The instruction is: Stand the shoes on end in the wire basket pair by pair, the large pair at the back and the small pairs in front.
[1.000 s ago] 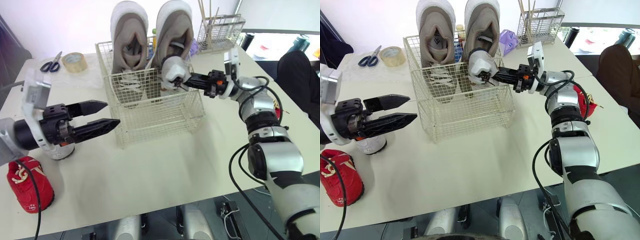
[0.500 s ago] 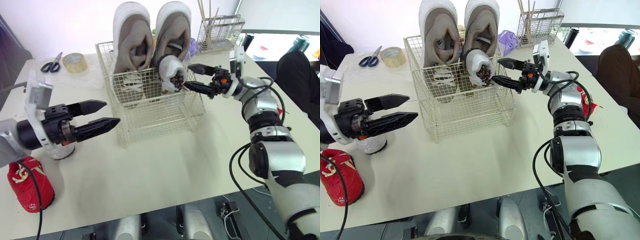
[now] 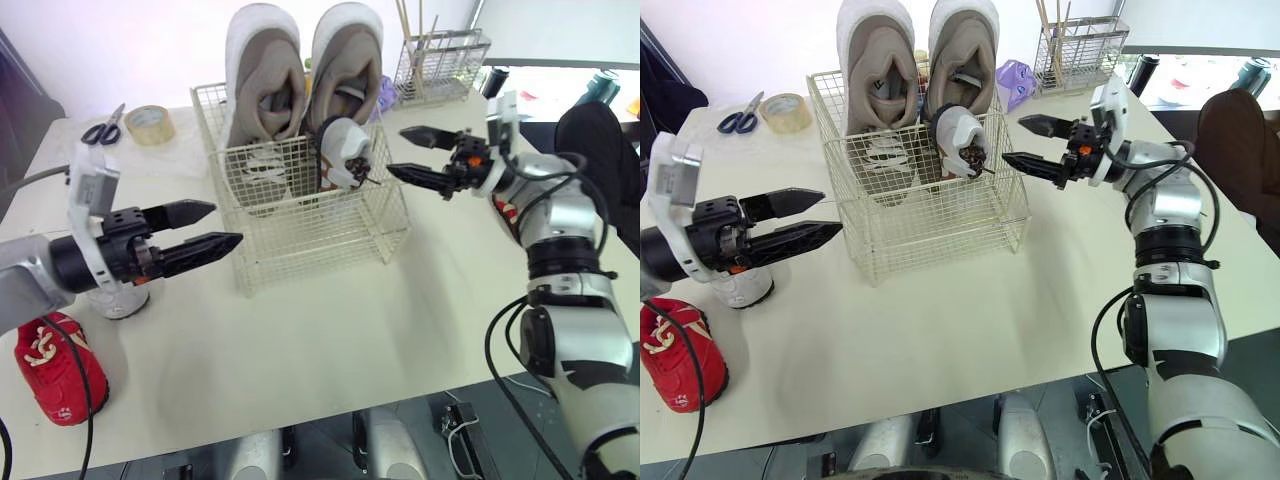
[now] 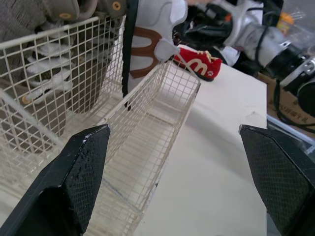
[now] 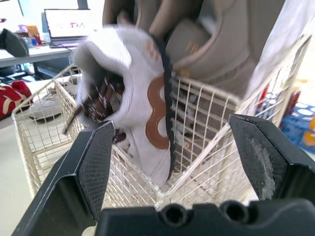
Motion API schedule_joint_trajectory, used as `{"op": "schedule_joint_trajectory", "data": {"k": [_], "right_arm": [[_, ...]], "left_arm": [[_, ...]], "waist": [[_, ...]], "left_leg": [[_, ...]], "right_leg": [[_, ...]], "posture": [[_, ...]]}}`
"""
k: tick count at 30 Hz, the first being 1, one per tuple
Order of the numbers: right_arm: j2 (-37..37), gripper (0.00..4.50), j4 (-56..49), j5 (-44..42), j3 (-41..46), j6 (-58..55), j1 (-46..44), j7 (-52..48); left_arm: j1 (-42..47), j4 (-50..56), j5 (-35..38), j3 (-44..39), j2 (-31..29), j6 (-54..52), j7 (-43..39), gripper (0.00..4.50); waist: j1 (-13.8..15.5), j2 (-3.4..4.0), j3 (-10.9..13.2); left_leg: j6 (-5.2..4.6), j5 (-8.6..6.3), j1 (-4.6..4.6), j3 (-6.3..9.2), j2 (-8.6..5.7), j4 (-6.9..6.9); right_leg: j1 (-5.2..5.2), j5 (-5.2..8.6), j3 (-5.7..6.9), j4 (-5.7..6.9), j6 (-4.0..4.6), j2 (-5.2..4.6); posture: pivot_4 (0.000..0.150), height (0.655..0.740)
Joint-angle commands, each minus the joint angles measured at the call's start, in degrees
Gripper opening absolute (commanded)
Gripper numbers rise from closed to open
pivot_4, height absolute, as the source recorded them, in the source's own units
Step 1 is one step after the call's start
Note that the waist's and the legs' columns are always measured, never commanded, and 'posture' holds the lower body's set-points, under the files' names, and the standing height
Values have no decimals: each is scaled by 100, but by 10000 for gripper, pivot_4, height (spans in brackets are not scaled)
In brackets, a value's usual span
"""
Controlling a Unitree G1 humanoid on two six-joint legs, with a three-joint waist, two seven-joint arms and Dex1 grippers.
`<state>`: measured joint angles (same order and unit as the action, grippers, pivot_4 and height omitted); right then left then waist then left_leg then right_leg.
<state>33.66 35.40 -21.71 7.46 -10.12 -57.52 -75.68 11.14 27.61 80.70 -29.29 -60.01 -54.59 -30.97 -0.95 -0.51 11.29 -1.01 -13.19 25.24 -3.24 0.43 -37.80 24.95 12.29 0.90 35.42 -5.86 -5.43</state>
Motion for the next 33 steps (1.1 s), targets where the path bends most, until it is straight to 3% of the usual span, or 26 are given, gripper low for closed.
{"op": "schedule_joint_trajectory", "data": {"k": [1, 2, 4, 10, 13, 17, 20, 24, 28, 33], "right_arm": [[247, 40132, -958, -270, 163, -564, 103, 235], [371, 42682, -1377, -438, 178, -931, 139, 239], [539, 42682, -2086, -869, 232, -1671, 179, 239], [660, 42682, -4332, -2993, 414, -4380, 131, 1005], [674, 42682, -5323, -3250, -179, -4832, 468, 1098], [560, 42682, -5631, -3204, -692, -4905, 652, 1175], [625, 42682, -5584, -2858, -1035, -4602, 649, 1023], [761, 42682, -5537, -2552, -1261, -4303, 672, 840], [858, 42682, -5542, -2327, -1381, -4108, 727, 747], [994, 42682, -5675, -2301, -1311, -4145, 765, 796]], "left_arm": [[-129, -9, 154, -568, -131, -51, -49, 43635], [-230, -127, 200, -795, -177, -135, -28, 44317], [-415, -342, 172, -1165, -223, -237, 55, 44317], [-1218, -1353, -846, -2185, 33, -244, 735, 44317], [-1802, -1972, -1431, -2539, 126, -179, 453, 44317], [-2032, -3126, -1805, -2653, -254, -279, -389, 44317], [-1852, -4323, -2259, -2205, -854, -270, -1232, 44317], [-1011, -5650, -2886, -1008, -1379, -180, -2151, 44317], [216, -6586, -3822, 453, -1394, 117, -2709, 44317], [1527, -7799, -4838, 1580, -1151, 481, -3281, 44317]], "waist": [[0, 0, 0], [-1, 0, 0], [1, 1, 1], [-4, -5, -3], [-8, -15, -10], [0, -31, -19], [23, -46, -28], [32, -55, -35], [22, -68, -42], [2, -74, -45]], "left_leg": [[0, 0, 0, 0, 0, 1], [0, 0, 0, 0, 0, 2], [0, 0, 3, -2, 2, 3], [5, 3, 1, -7, 13, 25], [11, 6, -1, -8, 14, 39], [35, -3, 9, -8, 16, 56], [41, -2, 16, -7, 18, 61], [41, -2, 18, -40, 16, 76], [32, -6, 25, -111, 25, 82], [9, 4, 31, -153, 45, 67]], "right_leg": [[1, 2, 0, 0, 3, 0], [1, 6, 0, 0, 11, -1], [7, 7, -1, 2, 12, -1], [27, 7, -5, 14, 11, 1], [32, 8, -4, 5, 17, -13], [52, -3, -5, -13, 38, -22], [81, -16, 10, -32, 60, -40], [98, -33, 139, -39, 86, -136], [114, -39, 184, -19, 83, -180], [123, -64, 245, -1, 39, -170]], "posture": [[1500, 7400], [1500, 7400], [1500, 7400], [1500, 7400], [1500, 7400], [1500, 7400], [1500, 7400], [1500, 7400], [1500, 7400], [1500, 7400]]}}
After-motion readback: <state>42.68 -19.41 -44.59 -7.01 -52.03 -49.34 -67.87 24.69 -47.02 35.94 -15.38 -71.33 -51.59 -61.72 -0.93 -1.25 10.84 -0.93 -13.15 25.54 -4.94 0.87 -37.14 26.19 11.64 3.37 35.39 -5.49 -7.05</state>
